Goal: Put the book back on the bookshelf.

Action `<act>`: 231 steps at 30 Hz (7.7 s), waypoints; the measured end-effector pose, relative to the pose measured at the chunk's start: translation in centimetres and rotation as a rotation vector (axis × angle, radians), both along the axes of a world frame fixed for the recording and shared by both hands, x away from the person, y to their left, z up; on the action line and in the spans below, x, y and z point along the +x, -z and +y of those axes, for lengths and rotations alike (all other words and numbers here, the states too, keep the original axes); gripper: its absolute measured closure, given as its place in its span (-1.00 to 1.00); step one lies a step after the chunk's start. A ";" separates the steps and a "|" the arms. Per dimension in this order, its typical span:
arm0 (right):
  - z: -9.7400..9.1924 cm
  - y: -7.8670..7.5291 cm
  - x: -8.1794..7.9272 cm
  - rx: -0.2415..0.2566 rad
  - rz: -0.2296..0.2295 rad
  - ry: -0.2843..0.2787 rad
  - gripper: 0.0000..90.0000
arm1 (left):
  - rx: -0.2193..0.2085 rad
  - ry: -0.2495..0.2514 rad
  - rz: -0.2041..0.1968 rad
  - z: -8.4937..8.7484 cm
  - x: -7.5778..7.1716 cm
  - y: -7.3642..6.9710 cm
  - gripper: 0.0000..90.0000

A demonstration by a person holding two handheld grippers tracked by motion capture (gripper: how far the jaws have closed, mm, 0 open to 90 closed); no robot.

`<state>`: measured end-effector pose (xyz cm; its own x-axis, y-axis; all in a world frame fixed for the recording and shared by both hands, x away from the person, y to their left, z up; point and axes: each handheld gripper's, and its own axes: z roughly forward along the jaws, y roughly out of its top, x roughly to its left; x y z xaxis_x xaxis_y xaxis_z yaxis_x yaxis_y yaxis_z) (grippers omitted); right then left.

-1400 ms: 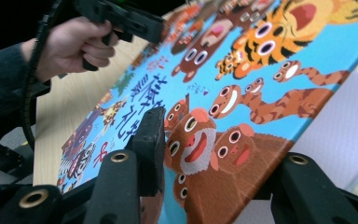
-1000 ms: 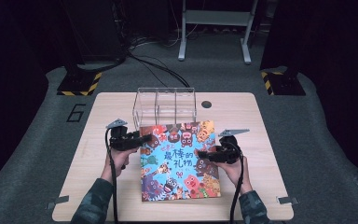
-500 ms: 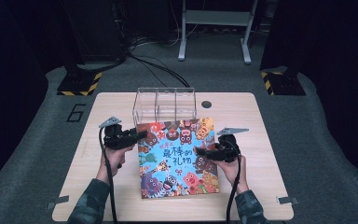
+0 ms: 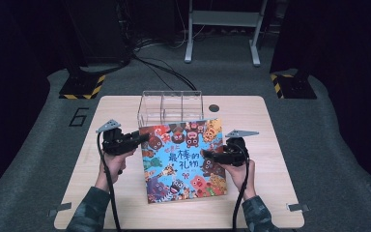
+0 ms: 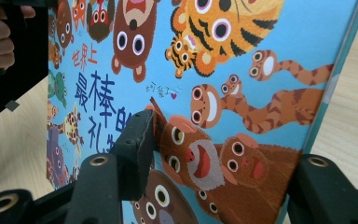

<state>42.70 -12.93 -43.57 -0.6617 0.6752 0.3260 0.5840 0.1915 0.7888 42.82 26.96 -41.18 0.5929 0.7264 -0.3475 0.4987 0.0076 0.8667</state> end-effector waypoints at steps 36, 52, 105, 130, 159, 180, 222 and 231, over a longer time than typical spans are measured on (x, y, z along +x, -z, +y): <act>0.9 -1.7 0.8 -0.011 -0.103 -0.026 -0.01 | 0.044 0.006 -0.122 0.9 -2.3 -3.3 0.43; 1.2 -1.8 1.3 -0.005 -0.131 -0.050 -0.02 | 0.056 0.039 -0.129 1.2 -2.4 -3.7 0.33; 1.7 -2.4 1.3 -0.063 -0.195 -0.067 -0.21 | 0.088 0.126 -0.276 2.1 -3.8 -4.6 0.62; 2.0 -2.2 1.6 -0.043 -0.199 -0.060 -0.24 | 0.056 0.213 -0.221 0.3 -1.4 -4.7 0.39; 0.1 -1.8 1.3 -0.081 -0.184 -0.009 -0.34 | 0.061 0.320 -0.247 0.9 -1.9 -5.1 0.66; 2.5 -2.1 2.5 -0.082 -0.215 0.040 -0.61 | 0.131 0.358 -0.258 0.8 -1.9 -6.0 0.66; 3.6 -2.6 2.0 -0.092 -0.234 0.057 -0.57 | 0.267 0.416 -0.234 -3.0 -0.4 -8.9 0.39; 3.6 -2.6 2.1 -0.092 -0.234 0.052 -0.58 | 0.281 0.414 -0.233 -3.1 -0.3 -9.0 0.62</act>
